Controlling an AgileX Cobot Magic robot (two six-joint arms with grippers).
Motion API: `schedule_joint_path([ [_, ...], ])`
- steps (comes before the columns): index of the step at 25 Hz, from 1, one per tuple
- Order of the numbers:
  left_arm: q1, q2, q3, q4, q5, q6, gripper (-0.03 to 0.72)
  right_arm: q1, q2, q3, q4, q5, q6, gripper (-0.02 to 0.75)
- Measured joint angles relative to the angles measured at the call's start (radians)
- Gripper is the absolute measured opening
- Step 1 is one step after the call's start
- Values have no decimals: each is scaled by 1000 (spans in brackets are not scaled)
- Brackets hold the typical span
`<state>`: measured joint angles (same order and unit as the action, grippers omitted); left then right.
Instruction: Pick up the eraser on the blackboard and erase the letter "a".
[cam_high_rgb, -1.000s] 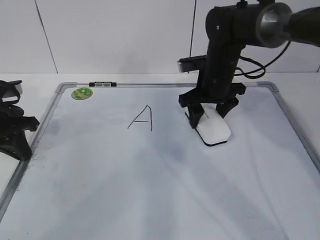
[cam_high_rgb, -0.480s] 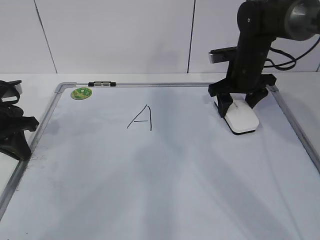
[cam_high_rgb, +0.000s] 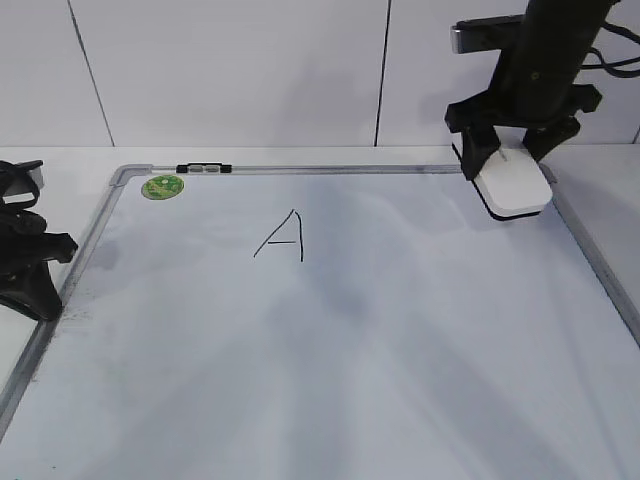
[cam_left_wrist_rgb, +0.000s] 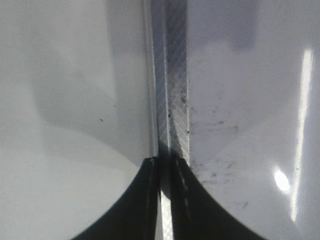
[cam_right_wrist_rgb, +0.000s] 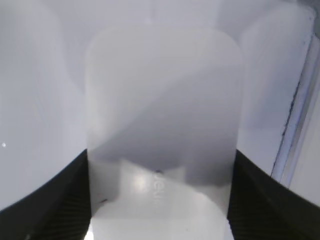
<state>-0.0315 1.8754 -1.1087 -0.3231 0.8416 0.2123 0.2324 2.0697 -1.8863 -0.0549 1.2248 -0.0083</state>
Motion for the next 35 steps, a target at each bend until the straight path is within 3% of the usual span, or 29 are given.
schedule_joint_path([
  [10,0,0,0,0,0,0,34,-24,-124,255,-44,2,25,559],
  [20,0,0,0,0,0,0,34,-145,-177,474,-28,-66,43,559],
  [26,1,0,0,-2,0,0,34,-164,-177,493,-11,-150,41,559],
  [35,1,0,0,-2,0,0,34,-164,-143,498,-7,-159,41,559],
])
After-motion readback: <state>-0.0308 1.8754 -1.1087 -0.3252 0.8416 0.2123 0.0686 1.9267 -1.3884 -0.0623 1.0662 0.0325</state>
